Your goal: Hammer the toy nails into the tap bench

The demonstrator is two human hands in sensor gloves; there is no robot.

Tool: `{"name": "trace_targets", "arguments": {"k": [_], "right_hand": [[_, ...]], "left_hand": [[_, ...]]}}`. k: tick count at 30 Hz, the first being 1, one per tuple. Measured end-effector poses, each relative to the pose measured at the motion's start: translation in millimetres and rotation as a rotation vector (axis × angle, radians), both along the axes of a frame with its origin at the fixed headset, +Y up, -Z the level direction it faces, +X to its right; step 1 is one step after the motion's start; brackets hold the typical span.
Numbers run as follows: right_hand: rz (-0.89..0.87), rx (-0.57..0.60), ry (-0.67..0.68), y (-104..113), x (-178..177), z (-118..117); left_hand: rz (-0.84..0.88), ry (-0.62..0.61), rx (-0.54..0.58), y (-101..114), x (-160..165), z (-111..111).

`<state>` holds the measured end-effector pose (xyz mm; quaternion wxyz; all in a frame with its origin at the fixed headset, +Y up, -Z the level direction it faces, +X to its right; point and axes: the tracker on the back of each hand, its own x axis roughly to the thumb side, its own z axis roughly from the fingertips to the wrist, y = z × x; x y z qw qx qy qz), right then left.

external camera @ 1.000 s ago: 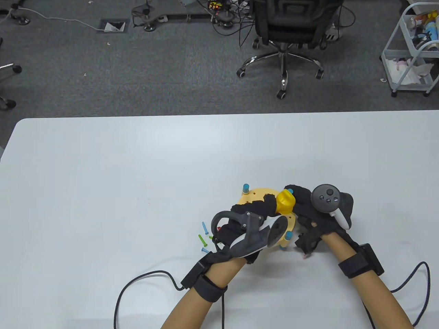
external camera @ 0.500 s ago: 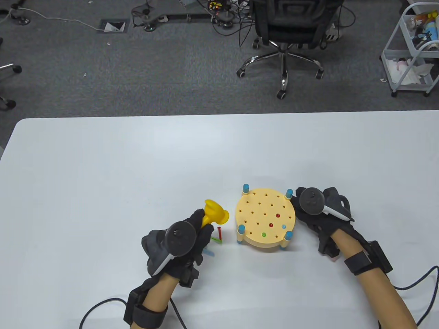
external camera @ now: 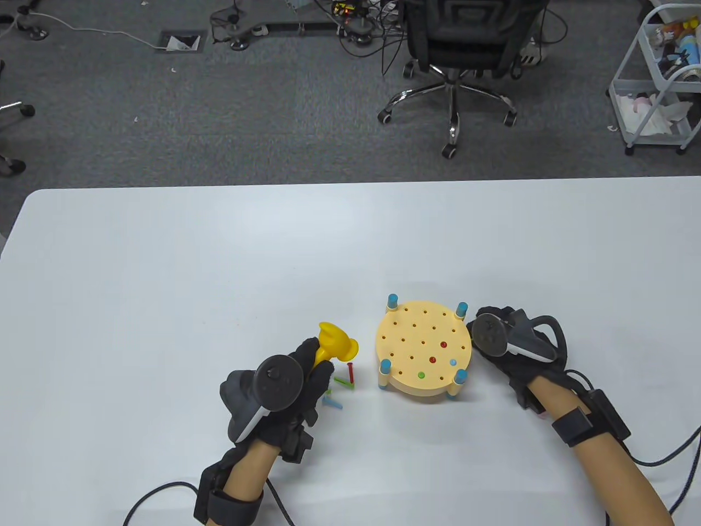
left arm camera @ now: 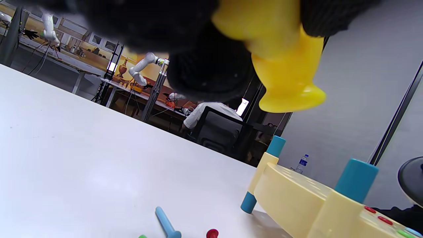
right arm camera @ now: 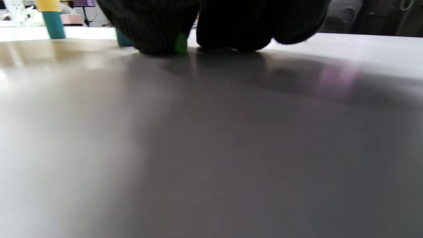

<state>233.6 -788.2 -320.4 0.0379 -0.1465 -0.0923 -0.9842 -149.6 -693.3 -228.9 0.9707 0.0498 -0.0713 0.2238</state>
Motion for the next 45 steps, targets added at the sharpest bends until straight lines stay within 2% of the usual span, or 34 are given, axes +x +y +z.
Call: {"name": "trace_targets", "arguments": {"k": [3,5,9,10,13,17,20,23,25,32,45], "right_hand": [[0.018,0.014,0.008,1,3,3],[-0.046,0.049,-0.004,5,13,7],[-0.312,0.292,-0.033,32,43,21],[-0.345,0.259,-0.049,42,48,25],[-0.525,0.299,-0.090,74,48,32],[-0.653,0.204,-0.020,112,15,30],[-0.515,0.142,0.027,126,-27,18],[-0.250,0.129,0.048,126,-66,6],[-0.135,0.114,0.065,123,-85,-1],[0.138,0.075,0.067,109,-115,-16],[0.191,0.055,0.058,99,-120,-23]], "left_hand": [[-0.003,-0.010,0.004,-1,1,0],[-0.006,-0.015,0.005,-1,2,0],[-0.013,-0.026,-0.003,-2,3,-1],[-0.015,-0.028,-0.006,-3,3,-1],[-0.025,-0.030,-0.016,-6,4,-2],[-0.026,-0.036,0.001,-4,5,-1],[-0.031,-0.045,0.013,-3,7,0],[-0.052,-0.053,0.017,-4,8,1],[-0.060,-0.053,0.014,-5,9,0],[-0.078,-0.059,-0.003,-9,11,-1],[-0.097,-0.070,-0.016,-9,13,-1]]}}
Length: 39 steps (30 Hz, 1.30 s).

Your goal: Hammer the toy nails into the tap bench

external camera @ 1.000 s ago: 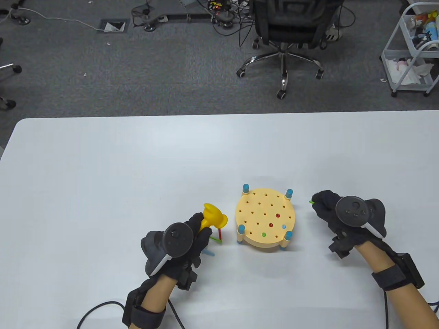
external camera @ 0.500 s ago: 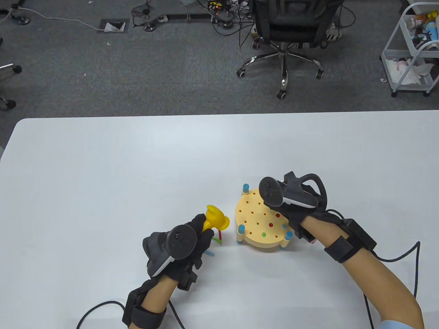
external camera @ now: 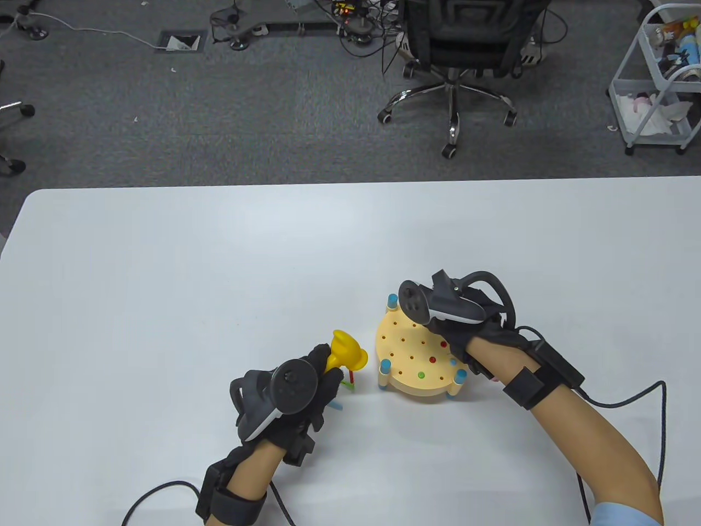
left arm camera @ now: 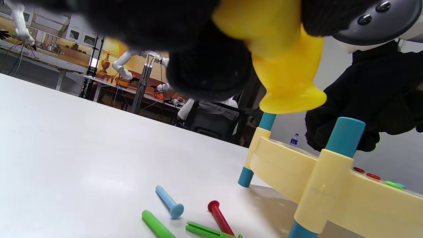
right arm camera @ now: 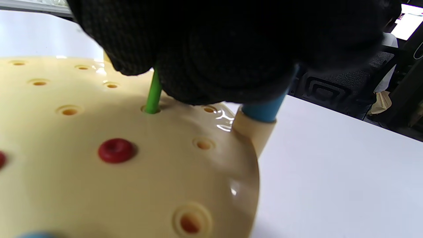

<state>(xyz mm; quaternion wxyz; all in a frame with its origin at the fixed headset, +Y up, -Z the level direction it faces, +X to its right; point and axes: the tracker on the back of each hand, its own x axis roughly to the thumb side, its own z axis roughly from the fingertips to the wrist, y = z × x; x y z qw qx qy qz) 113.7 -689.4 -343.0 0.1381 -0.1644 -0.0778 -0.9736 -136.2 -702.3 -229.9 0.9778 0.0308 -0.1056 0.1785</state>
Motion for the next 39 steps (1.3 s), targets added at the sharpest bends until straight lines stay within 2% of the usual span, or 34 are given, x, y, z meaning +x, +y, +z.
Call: {"name": "trace_targets", "arguments": {"k": [10,13,16,18,20,23,26,28,30,33,37,39], "right_hand": [[0.030,0.075,0.061,-5,-3,10],[0.004,0.135,0.058,9,3,16],[-0.139,0.225,0.026,32,22,20],[-0.254,0.301,-0.015,37,43,23],[-0.359,0.319,-0.052,27,67,25],[-0.572,0.246,-0.097,-14,100,26],[-0.751,0.195,-0.159,-46,113,25],[-0.798,0.185,-0.170,-58,116,21],[-0.853,0.164,-0.181,-65,116,19],[-0.905,0.144,-0.207,-70,116,17],[-0.923,0.149,-0.204,-75,115,16],[-0.917,0.148,-0.201,-75,115,17]], "left_hand": [[-0.003,-0.007,0.009,0,1,0],[-0.001,-0.007,0.011,0,2,1],[0.001,-0.008,0.014,0,2,1],[0.006,-0.011,0.025,1,2,2],[0.014,-0.011,0.041,2,2,3],[0.033,-0.010,0.072,0,3,3],[0.056,-0.011,0.085,-3,3,1],[0.079,-0.018,0.098,-5,3,1],[0.102,-0.029,0.112,-6,7,-2],[0.095,-0.068,0.073,1,22,-11],[-0.019,-0.152,-0.008,24,71,-38],[-0.103,-0.168,0.009,33,95,-51]]}}
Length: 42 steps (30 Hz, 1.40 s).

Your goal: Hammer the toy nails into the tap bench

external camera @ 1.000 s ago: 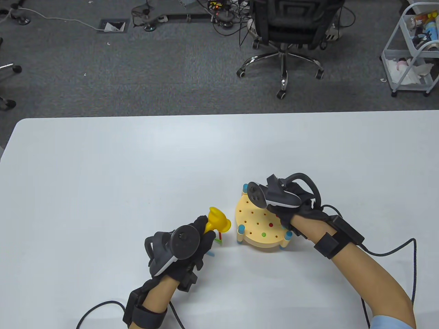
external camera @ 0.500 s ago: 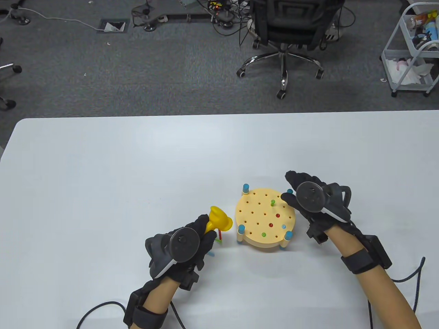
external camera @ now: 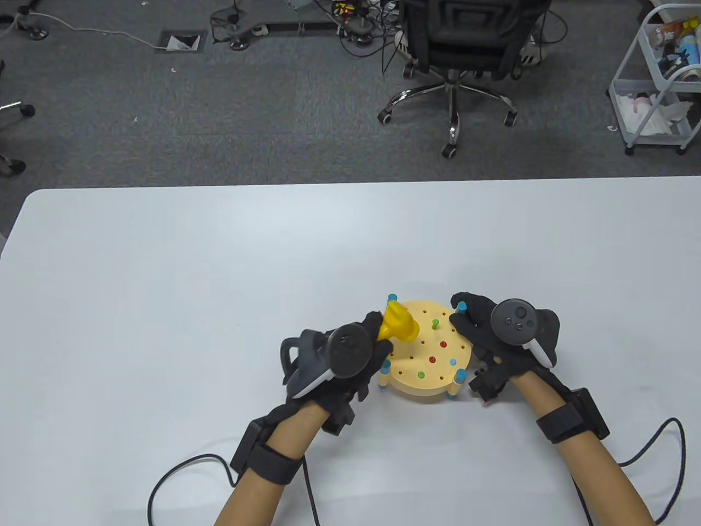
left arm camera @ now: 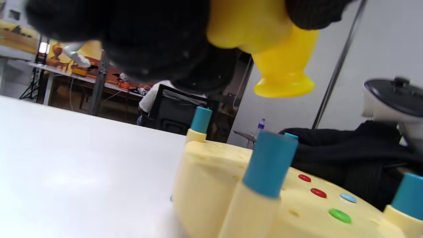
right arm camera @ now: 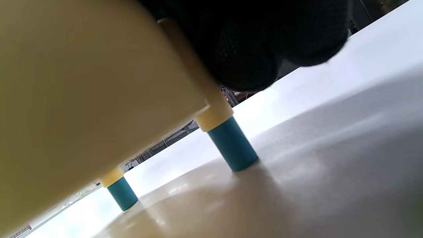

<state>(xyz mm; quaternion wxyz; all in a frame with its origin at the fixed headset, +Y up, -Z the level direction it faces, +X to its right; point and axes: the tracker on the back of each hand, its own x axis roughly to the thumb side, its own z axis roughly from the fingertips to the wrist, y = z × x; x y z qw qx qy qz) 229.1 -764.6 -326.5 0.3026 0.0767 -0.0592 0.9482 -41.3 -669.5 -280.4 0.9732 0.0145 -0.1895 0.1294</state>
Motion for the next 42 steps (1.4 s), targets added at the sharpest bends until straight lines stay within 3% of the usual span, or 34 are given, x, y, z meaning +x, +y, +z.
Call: {"name": "trace_targets", "arguments": {"k": [4,7,9,13,14,15,16,17,18,19,20,21,22,23,24,25,26,28,29,30,31,32,34,35,36,38,39,40,41,42], "right_hand": [[-0.002,-0.010,0.008,-1,-1,-1],[-0.001,-0.013,0.010,0,-1,-1],[0.003,-0.012,0.009,0,-1,-1],[0.006,-0.012,0.009,0,-2,-1],[0.008,-0.012,0.009,0,-2,-1],[0.009,-0.012,0.008,0,-2,-1],[0.012,-0.010,0.007,0,-2,-1],[0.013,-0.010,0.007,-1,-2,-1],[0.013,-0.010,0.007,-1,-2,-1],[0.010,-0.013,0.010,-1,-2,-2],[0.008,-0.015,0.011,-1,-2,-2],[0.008,-0.015,0.011,-1,-2,-1],[0.013,-0.011,0.008,0,-3,-1],[0.019,-0.008,0.006,0,-4,-1],[0.025,-0.005,0.007,0,-4,-1],[0.027,-0.005,0.009,0,-4,-1],[0.024,-0.007,0.011,0,-3,-1],[0.018,-0.014,0.014,-1,-3,-2],[0.021,-0.012,0.011,-1,-3,-1],[0.026,-0.008,0.009,0,-4,-1],[0.029,-0.006,0.008,0,-4,-1],[0.031,-0.006,0.009,0,-4,-1],[0.031,-0.007,0.010,0,-4,-1],[0.031,-0.007,0.011,0,-4,-1],[0.031,-0.007,0.011,-1,-4,-1],[0.029,-0.007,0.010,0,-4,-1],[0.032,-0.005,0.009,0,-4,-1],[0.033,-0.005,0.008,0,-4,-1],[0.035,-0.004,0.007,0,-4,-1],[0.042,-0.003,0.007,0,-4,-1]], "left_hand": [[-0.134,-0.013,0.081,7,41,-13],[-0.190,-0.003,0.092,-1,58,-15],[-0.436,0.012,0.022,-11,71,-15],[-0.364,0.085,0.347,10,78,-3],[-0.330,0.045,0.312,5,81,-5],[-0.419,-0.024,0.154,-9,87,-11],[-0.629,0.101,0.062,-9,87,-9],[-0.608,0.041,0.203,-1,87,-4],[-0.561,0.042,0.277,4,88,-4],[-0.404,0.103,0.375,16,83,3],[-0.218,0.087,0.395,23,78,4],[-0.160,0.047,0.340,19,80,3],[-0.248,-0.009,0.164,0,88,-7],[-0.505,0.019,-0.012,-22,94,-14],[-0.675,0.075,0.073,-7,93,-7],[-0.600,0.058,0.236,0,95,1],[-0.499,0.074,0.327,8,94,3],[-0.241,0.104,0.359,25,86,9],[-0.211,0.098,0.326,24,85,6],[-0.260,0.067,0.212,12,87,-1],[-0.385,0.078,0.099,-3,90,-8],[-0.658,0.149,0.012,-17,94,-16],[-0.633,0.134,0.261,-5,94,-4],[-0.546,0.113,0.260,5,90,-2],[-0.356,0.151,0.336,17,83,6],[-0.158,0.156,0.409,31,74,12],[-0.155,0.155,0.409,30,74,11],[-0.228,0.115,0.357,20,80,6],[-0.512,0.047,0.147,-13,92,-7],[-0.848,0.225,0.097,-13,94,-1]]}}
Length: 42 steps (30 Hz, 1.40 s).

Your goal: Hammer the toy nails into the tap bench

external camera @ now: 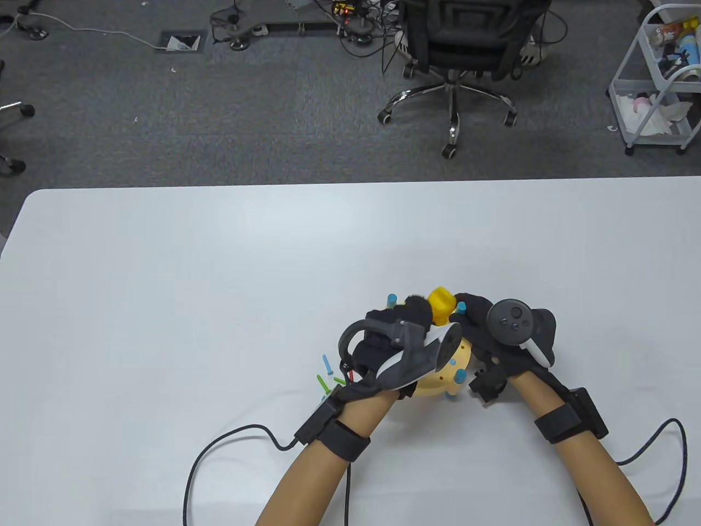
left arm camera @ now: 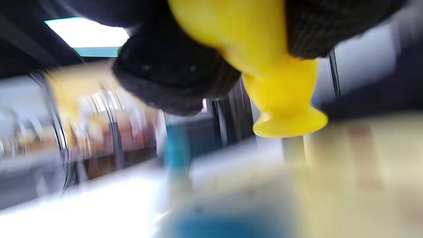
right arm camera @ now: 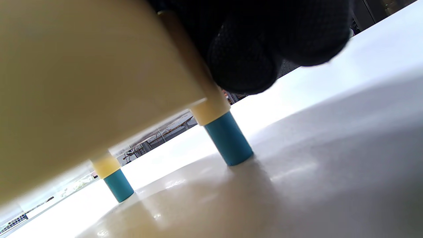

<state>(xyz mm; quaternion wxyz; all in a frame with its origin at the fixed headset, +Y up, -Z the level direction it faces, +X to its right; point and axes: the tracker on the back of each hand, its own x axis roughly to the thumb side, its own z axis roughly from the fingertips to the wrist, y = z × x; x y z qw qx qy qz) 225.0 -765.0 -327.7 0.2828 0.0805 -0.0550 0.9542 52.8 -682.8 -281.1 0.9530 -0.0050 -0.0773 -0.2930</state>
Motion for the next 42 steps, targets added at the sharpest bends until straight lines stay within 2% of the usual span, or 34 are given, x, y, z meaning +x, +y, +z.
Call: {"name": "trace_targets", "arguments": {"k": [1,2,4,6,7,9,12,16,18,20,23,26,29,32,35,38,39,42], "right_hand": [[0.001,0.001,0.001,0,0,0],[0.000,0.000,0.002,0,0,0],[-0.006,-0.002,0.004,-1,0,-1],[-0.009,-0.003,0.003,-1,0,0],[-0.007,-0.002,0.004,-1,0,0],[-0.008,-0.003,0.003,-1,0,0],[-0.017,-0.017,0.005,-1,1,-1],[-0.056,-0.059,0.010,0,9,-2],[-0.101,-0.020,-0.023,8,15,0],[-0.125,0.067,-0.075,23,20,5],[-0.066,0.274,-0.097,62,23,24],[-0.087,0.436,0.012,103,13,57],[-0.187,0.458,0.166,127,-1,95],[-0.249,0.389,0.218,129,-8,116],[-0.340,0.332,0.204,126,-2,118],[-0.478,0.200,0.213,116,14,110],[-0.543,0.144,0.229,112,18,106],[-0.763,-0.026,0.245,96,26,95]], "left_hand": [[0.026,-0.183,0.113,9,-1,2],[0.123,-0.266,0.162,14,0,5],[0.385,-0.241,0.219,31,-8,16],[0.521,-0.274,0.368,50,-22,27],[0.557,-0.270,0.395,56,-31,31],[0.593,-0.227,0.360,61,-51,34],[0.790,-0.128,0.289,48,-89,30],[1.176,0.047,0.074,-2,-146,10],[1.270,0.114,-0.002,-18,-162,3],[1.369,0.106,0.036,-22,-169,0],[1.396,-0.010,0.132,0,-157,10],[1.255,-0.169,0.323,32,-127,35],[1.111,-0.287,0.469,54,-89,58],[1.025,-0.369,0.528,67,-47,72],[0.951,-0.438,0.483,70,-13,77],[0.922,-0.511,0.438,67,4,79],[0.942,-0.554,0.378,65,5,79],[0.994,-0.677,0.084,55,9,77]]}}
